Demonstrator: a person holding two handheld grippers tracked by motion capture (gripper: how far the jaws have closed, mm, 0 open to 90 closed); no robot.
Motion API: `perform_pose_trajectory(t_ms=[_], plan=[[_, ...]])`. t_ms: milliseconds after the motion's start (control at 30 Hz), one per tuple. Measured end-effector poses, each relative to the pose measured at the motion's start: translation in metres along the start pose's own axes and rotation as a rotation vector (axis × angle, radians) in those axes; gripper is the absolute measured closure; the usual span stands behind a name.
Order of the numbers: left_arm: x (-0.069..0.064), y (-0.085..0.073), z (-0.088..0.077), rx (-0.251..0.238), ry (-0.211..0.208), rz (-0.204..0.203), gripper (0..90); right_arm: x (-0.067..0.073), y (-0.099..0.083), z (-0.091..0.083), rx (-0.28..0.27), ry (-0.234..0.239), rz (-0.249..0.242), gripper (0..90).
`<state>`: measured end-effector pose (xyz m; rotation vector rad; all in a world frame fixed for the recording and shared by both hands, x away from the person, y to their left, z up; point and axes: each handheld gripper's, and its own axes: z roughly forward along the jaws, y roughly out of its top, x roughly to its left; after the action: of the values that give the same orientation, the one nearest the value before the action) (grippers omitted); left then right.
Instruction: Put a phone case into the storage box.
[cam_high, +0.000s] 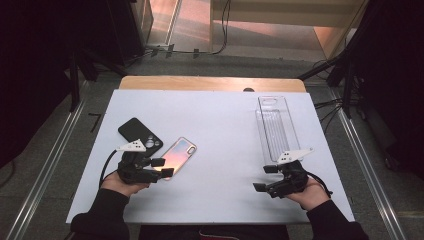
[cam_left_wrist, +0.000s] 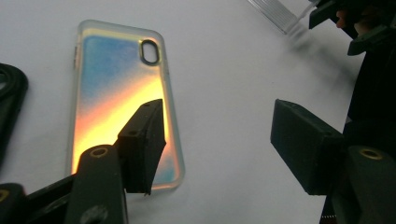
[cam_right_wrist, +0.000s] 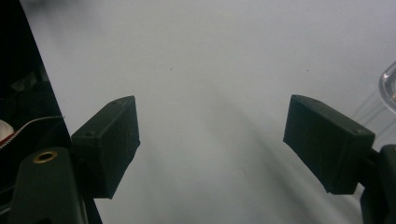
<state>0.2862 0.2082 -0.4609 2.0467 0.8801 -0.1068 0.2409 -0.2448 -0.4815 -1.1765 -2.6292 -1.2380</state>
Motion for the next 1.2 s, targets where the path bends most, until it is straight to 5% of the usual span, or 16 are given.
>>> perform_pose_trajectory(t_ms=[233, 500, 1200], plan=[[-0.009, -0.012, -0.003, 0.009, -0.007, -0.002, 30.7, 0.000, 0.000, 0.000, 0.003, -0.002, 0.003, 16.3], [-0.010, -0.008, -0.002, 0.023, -0.009, -0.024, 29.3, 0.000, -0.001, 0.002, 0.013, 0.003, 0.001, 16.3], [0.008, 0.029, 0.014, -0.003, 0.128, 0.001, 29.2, 0.000, -0.001, 0.002, 0.023, -0.005, 0.003, 16.3]])
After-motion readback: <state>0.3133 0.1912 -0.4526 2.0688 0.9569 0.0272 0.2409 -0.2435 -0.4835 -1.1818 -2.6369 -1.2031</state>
